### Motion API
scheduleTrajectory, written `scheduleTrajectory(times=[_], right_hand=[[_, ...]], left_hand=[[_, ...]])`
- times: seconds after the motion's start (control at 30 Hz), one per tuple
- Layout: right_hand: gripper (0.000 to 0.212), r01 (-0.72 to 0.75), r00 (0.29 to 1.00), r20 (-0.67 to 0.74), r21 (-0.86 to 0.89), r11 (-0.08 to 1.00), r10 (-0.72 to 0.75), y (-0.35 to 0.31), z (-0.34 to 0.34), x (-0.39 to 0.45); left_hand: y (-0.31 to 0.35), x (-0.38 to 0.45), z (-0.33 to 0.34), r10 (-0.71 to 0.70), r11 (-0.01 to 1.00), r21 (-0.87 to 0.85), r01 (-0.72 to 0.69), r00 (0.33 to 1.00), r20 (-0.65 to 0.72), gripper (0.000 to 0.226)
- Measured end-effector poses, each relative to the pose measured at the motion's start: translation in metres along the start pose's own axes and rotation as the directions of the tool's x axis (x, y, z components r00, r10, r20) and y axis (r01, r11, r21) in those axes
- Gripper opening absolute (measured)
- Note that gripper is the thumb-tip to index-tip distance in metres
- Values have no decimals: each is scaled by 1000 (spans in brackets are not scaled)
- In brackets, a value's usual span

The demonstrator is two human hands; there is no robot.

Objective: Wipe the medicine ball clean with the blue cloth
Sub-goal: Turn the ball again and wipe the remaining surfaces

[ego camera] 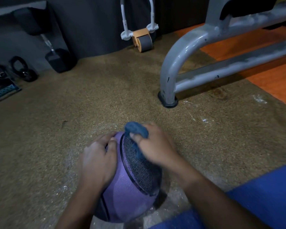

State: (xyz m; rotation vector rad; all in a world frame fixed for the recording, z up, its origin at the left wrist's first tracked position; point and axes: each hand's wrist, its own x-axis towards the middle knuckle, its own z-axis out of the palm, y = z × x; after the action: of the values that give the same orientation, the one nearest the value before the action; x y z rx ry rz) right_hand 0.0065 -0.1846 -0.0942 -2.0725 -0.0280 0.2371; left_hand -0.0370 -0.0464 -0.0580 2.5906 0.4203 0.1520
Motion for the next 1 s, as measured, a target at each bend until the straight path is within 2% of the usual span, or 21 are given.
scheduleTrajectory(times=[0.07, 0.1, 0.13, 0.2, 0.27, 0.33, 0.37, 0.4, 0.47, 0.57, 0.63, 0.73, 0.8, 0.87, 0.93, 1.0], right_hand=[[39, -192, 980, 93, 184, 964, 178, 13, -5, 28], [34, -232, 970, 134, 228, 946, 205, 19, -5, 29], [31, -213, 975, 115, 246, 946, 189, 24, -4, 27], [33, -89, 994, -43, 146, 985, 96, 23, -2, 0], [42, 110, 984, -133, -86, 990, -121, 8, 2, -42], [48, 266, 952, -80, -262, 928, -295, -9, 5, -66], [46, 267, 954, -57, -282, 922, -294, -14, 4, -62], [40, 241, 965, -45, -255, 936, -260, -16, 3, -51], [24, 93, 995, -13, -136, 986, -95, -16, 0, -15], [27, -150, 988, 38, -5, 989, 150, -3, -3, 31], [27, -207, 978, 47, 26, 978, 206, 3, -1, 36], [40, -55, 993, -111, -109, 993, 43, 0, 0, 5], [46, 129, 978, -127, -246, 961, -164, -6, 7, -42], [51, 273, 946, -78, -326, 905, -314, -18, 16, -79], [49, 304, 936, -77, -313, 900, -343, -19, 20, -72], [43, 207, 964, -120, -228, 951, -238, -14, 19, -44]], left_hand=[[3, -2, -1, -5, 1000, -1, 5, 1000, -25, 34], [5, -3, 0, -16, 1000, 8, 16, 999, -35, 34], [5, -3, 0, -29, 999, 18, 30, 999, -41, 34], [6, -2, 0, -46, 998, 28, 47, 998, -50, 34], [4, 0, 1, -44, 999, 25, 45, 998, -40, 34], [2, 2, 2, -20, 1000, 10, 20, 1000, -12, 33], [1, 3, 2, -7, 1000, 4, 7, 1000, -2, 33], [1, 2, 2, -4, 1000, -6, 4, 1000, 0, 33], [2, 1, 0, -9, 1000, -26, 8, 1000, -19, 33], [5, -1, -1, -38, 999, -20, 37, 999, -30, 33], [8, 0, 0, -80, 997, 0, 80, 996, -28, 35], [8, 5, 1, -123, 992, 16, 124, 992, -27, 35], [2, 11, 1, -123, 992, -9, 123, 992, -11, 35], [-5, 16, 0, -109, 992, -58, 110, 994, 22, 40], [-9, 19, 0, -105, 988, -110, 108, 994, 28, 43], [-10, 21, 0, -128, 985, -115, 128, 992, 9, 36]])
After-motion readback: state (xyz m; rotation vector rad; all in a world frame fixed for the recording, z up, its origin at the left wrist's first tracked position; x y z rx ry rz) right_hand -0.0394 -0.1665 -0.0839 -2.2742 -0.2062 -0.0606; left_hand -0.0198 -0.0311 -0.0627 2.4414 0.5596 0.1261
